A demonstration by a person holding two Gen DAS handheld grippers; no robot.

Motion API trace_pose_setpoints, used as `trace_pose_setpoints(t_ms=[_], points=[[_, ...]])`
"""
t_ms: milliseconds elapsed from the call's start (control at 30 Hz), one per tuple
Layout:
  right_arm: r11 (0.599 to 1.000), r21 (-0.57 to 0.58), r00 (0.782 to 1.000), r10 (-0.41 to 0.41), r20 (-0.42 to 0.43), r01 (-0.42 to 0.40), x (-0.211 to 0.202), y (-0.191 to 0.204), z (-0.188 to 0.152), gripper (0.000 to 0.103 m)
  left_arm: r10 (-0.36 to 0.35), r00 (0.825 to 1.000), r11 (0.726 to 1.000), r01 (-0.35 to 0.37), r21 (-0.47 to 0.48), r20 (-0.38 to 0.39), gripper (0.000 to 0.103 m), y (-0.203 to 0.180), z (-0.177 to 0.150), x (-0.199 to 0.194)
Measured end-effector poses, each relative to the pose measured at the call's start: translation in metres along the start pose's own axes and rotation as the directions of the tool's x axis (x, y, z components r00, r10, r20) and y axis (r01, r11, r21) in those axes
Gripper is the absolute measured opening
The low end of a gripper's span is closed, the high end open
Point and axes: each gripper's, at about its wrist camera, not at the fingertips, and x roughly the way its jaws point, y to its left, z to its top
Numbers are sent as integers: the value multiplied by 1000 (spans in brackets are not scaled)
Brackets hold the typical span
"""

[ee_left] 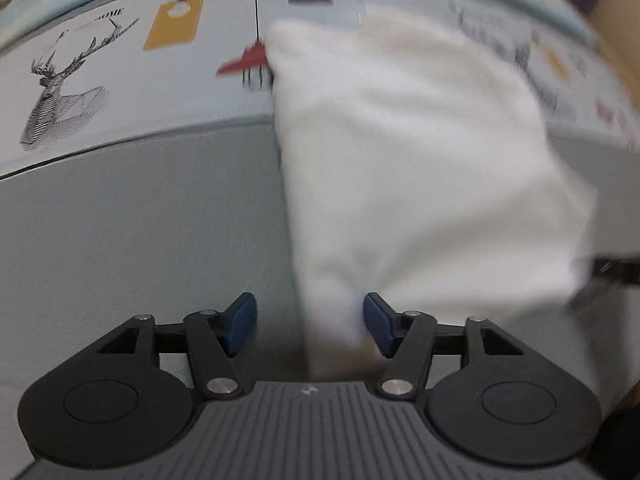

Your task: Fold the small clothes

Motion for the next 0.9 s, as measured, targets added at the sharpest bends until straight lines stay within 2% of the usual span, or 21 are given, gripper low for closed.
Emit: trace_pose_setpoints(t_ms=[67, 100, 133, 167, 200, 233, 300, 367, 433, 500, 533, 567, 600, 633, 700, 800, 900], points=[[986, -66, 988, -154, -25, 152, -4, 1, -12, 29, 63, 997, 997, -65, 51, 42, 74, -6, -10, -17], [973, -92, 978, -211, 6, 210, -12, 2, -16, 30, 107, 989, 991, -114, 69, 99, 77, -8, -14, -34], [967, -103, 971, -227, 79, 234, -28, 4, -19, 30, 127, 980, 988, -139, 69, 155, 80, -10, -18, -51], [971, -96, 966, -204, 158, 221, -47, 5, -22, 32, 138, 964, 987, -155, 54, 229, 89, -12, -24, -72], [977, -86, 957, -173, 233, 197, -66, 7, -26, 41, 140, 944, 987, -158, 35, 298, 93, -13, -32, -92], [982, -76, 938, -140, 318, 173, -89, 9, -33, 49, 137, 924, 988, -155, 23, 358, 94, -16, -39, -109], [984, -73, 887, -112, 448, 161, -125, 16, -53, 81, 138, 876, 988, -156, 1, 463, 96, -24, -58, -141], [983, -91, 832, -84, 549, 160, -155, 25, -79, 92, 145, 840, 988, -150, -33, 523, 96, -33, -82, -168], [981, -123, 798, -50, 600, 153, -173, 35, -105, 94, 143, 823, 990, -125, -70, 551, 96, -41, -101, -185], [978, -139, 771, -32, 636, 155, -185, 41, -128, 95, 120, 818, 992, -78, -98, 563, 96, -47, -124, -195], [978, -136, 761, -33, 648, 159, -190, 45, -139, 96, 106, 821, 992, -49, -115, 561, 97, -51, -133, -197], [979, -135, 756, -30, 654, 155, -195, 49, -147, 97, 103, 828, 991, -35, -132, 552, 98, -54, -142, -197], [979, -137, 753, -21, 658, 148, -200, 51, -155, 100, 106, 843, 987, -25, -159, 527, 102, -60, -153, -195], [980, -138, 751, -18, 660, 144, -204, 53, -162, 102, 111, 861, 982, -20, -186, 497, 102, -59, -154, -190], [980, -134, 762, -28, 648, 150, -207, 57, -171, 102, 91, 886, 975, 14, -223, 455, 102, -62, -161, -190], [978, -149, 786, -24, 617, 147, -202, 65, -174, 102, 107, 887, 978, -13, -208, 449, 102, -68, -163, -186], [975, -154, 798, -38, 601, 162, -197, 72, -174, 102, 111, 894, 978, -21, -206, 435, 102, -71, -156, -174]])
